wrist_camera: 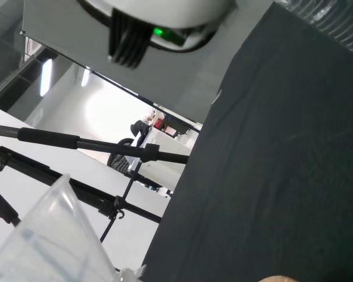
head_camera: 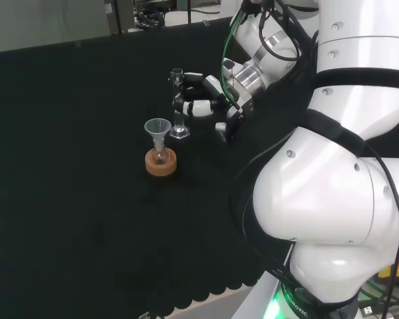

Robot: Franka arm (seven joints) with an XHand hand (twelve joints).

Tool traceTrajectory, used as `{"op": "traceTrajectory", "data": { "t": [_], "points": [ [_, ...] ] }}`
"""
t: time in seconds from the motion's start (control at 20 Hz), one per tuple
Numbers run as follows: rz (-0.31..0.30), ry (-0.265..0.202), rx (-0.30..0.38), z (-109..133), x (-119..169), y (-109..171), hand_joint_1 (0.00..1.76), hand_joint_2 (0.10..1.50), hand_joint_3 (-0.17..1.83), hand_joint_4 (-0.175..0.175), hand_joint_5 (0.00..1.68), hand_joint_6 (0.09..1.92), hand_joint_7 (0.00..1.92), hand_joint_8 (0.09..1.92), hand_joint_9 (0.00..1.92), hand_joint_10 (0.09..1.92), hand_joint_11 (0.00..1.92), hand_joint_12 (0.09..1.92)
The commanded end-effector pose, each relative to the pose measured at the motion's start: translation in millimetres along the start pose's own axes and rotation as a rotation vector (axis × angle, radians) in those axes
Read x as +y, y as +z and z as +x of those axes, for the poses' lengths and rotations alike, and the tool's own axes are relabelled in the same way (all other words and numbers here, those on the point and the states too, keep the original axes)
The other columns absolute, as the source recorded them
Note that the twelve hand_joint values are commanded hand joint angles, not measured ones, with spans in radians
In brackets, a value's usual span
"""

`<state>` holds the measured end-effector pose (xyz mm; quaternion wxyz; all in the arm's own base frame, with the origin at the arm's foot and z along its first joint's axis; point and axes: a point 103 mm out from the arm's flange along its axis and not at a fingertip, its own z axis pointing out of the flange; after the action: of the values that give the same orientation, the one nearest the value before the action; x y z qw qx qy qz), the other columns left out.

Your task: Pick up the graduated cylinder.

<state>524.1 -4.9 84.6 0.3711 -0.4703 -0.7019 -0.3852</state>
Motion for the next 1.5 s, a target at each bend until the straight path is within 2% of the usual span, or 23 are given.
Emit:
{"op": "traceTrajectory", "data": {
  "t": [0.05,0.65,1.05,1.5],
  "points": [
    [-0.011,0.008,-0.001,-1.0,0.0,0.8,1.12,0.7,0.63,-0.021,0.68,0.41,0.64,0.57,1.05,0.28,0.81,1.07],
    [0.009,0.013,0.018,-3.7,0.0,3.6,1.13,0.72,0.64,-0.022,0.67,0.5,0.64,0.57,1.07,0.24,0.85,1.04],
    [0.009,0.019,0.04,-5.4,-0.1,5.2,1.15,0.76,0.64,-0.04,0.77,0.53,0.7,0.59,1.12,0.23,0.94,0.99],
    [0.009,0.021,0.037,-6.6,-0.1,5.9,1.15,0.78,0.64,-0.034,0.7,0.55,0.8,0.56,1.18,0.18,1.01,0.94]
  ]
}}
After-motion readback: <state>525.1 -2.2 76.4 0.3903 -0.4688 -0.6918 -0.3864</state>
